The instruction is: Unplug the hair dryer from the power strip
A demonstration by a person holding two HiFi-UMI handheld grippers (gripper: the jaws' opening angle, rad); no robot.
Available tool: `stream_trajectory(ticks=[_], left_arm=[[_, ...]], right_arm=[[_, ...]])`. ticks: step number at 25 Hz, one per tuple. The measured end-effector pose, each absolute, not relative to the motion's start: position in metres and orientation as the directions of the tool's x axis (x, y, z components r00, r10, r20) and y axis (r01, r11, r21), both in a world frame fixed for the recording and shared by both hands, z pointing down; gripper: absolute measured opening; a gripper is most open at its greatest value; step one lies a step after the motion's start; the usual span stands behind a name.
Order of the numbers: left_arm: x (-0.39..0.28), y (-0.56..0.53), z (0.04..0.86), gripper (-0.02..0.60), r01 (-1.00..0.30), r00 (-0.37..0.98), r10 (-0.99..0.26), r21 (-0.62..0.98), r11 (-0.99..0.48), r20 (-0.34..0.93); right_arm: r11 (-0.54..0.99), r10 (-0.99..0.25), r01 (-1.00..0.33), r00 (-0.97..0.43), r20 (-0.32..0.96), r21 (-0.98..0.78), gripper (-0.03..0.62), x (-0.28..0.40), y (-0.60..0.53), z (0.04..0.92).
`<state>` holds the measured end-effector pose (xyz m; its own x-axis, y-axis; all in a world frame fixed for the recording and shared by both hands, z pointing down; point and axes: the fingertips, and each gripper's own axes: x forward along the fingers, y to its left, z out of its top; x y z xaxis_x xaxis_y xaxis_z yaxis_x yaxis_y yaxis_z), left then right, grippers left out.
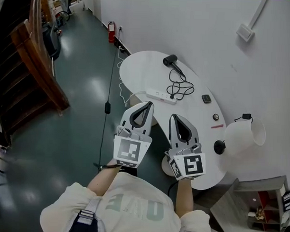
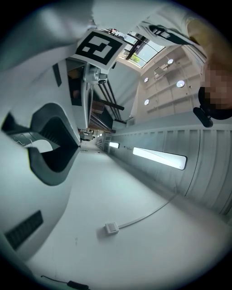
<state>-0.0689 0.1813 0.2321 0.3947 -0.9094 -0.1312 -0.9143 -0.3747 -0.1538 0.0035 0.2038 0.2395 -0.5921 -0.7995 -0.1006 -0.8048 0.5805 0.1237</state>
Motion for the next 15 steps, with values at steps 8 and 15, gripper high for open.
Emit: stream_trajectory(ticks=[8, 15], left_arm=[[-0.094, 0.075, 0.219, 0.005, -0.920, 0.384, -0.906, -0.163, -0.358, -0.177], [-0.133, -0.034, 0.203, 0.005, -0.920, 0.385, -0.907, -0.158, -0.360, -0.172]], right_arm=[[0.568, -0.800, -0.808, -0.586, -0.126, 0.155, 0.003, -0.024, 0.085, 0.224], [0.583, -0.791, -0.802, -0.596, -0.136, 0.129, 0.003, -0.063, -0.026, 0.203]])
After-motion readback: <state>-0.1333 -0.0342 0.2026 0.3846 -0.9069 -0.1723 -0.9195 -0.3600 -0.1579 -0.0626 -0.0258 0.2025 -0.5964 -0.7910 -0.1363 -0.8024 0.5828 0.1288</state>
